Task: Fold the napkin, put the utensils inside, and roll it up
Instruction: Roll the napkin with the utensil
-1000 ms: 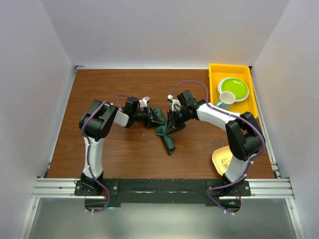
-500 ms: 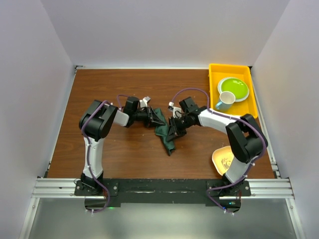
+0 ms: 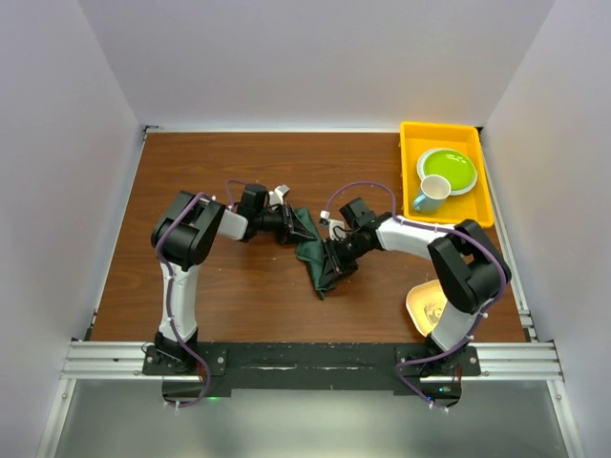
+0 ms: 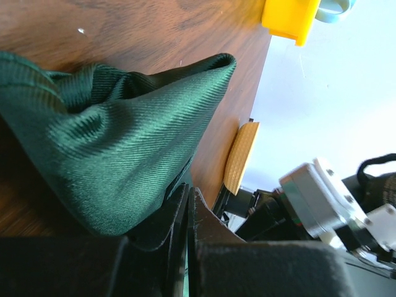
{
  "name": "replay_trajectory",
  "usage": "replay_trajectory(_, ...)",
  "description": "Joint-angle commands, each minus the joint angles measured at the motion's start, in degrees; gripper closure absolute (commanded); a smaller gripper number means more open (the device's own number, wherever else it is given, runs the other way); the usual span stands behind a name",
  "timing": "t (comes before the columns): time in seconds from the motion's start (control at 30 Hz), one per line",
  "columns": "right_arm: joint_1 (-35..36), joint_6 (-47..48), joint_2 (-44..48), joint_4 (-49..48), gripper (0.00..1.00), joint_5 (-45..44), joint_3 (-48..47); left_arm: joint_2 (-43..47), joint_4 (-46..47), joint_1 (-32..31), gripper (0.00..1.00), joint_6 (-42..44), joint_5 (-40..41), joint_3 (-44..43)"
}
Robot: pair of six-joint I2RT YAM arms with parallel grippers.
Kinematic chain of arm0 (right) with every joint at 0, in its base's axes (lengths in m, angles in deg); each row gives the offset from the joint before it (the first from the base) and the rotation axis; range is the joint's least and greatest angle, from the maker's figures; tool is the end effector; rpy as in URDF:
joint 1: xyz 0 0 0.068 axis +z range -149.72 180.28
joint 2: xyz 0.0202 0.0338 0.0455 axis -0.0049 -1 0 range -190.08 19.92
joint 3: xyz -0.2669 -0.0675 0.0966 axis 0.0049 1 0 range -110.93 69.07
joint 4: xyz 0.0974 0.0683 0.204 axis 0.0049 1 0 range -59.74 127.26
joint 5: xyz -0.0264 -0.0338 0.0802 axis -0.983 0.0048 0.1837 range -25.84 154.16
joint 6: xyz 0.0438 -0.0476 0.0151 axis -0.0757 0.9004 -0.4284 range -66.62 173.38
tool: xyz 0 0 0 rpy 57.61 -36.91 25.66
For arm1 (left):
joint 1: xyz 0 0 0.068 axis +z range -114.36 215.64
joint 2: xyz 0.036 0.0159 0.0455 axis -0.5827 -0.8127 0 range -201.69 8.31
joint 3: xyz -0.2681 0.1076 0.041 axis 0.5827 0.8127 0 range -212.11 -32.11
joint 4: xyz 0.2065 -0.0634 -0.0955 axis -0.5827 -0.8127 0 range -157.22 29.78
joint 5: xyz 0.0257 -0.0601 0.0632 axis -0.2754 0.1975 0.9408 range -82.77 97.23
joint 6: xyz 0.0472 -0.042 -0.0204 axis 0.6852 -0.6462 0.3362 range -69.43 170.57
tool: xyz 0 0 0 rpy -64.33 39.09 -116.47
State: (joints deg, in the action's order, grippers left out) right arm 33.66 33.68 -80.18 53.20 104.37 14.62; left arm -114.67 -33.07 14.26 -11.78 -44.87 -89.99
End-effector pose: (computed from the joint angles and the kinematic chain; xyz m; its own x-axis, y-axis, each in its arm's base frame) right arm 0.2374 0.1970 0.1725 -0.9399 -0.3109 -0.1412 -0.3188 0.6510 0.6889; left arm 0.3615 -0.1860 0.1137 -0.9774 -0.2016 0.0638 -0.1342 0.3586 -0.9238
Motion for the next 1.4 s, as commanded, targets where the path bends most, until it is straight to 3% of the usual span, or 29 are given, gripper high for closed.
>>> replay_trajectory(0.0, 2.64, 1.16, 2.89, 2.64, 0.83, 1.1, -3.9, -0.68, -5.09, 0.29, 0.92, 3.46, 2.79, -0.91)
replay_trajectory(0.37, 4.67, -0.69, -1.5, -4.48, 0.83, 0.57, 2.25, -0.68, -6.68, 0.38, 0.92, 4.34, 2.79, -1.79)
replay_trajectory(0.6, 3.45, -1.12, 2.88, 0.88, 0.79, -0.48, -5.92, 2.39, -12.82, 0.38, 0.88, 8.38, 2.18, -6.0)
replay_trajectory(0.93, -3.06, -5.17, -1.76, -4.22, 0.76, 0.05, -9.87, 3.97, -11.43, 0.64, 0.83, 3.55, -2.13, -12.07)
replay_trajectory(1.1, -3.33, -5.52, -4.23, -5.0, 0.77, 1.19, -11.81, 2.4, -9.23, 1.87, 0.83, 1.27, -1.08, -12.95)
replay_trajectory(1.37, -2.89, -7.19, -4.06, -9.23, 0.77, 4.27, -5.58, -3.92, -10.27, 4.95, 0.84, 1.96, 0.5, -16.46)
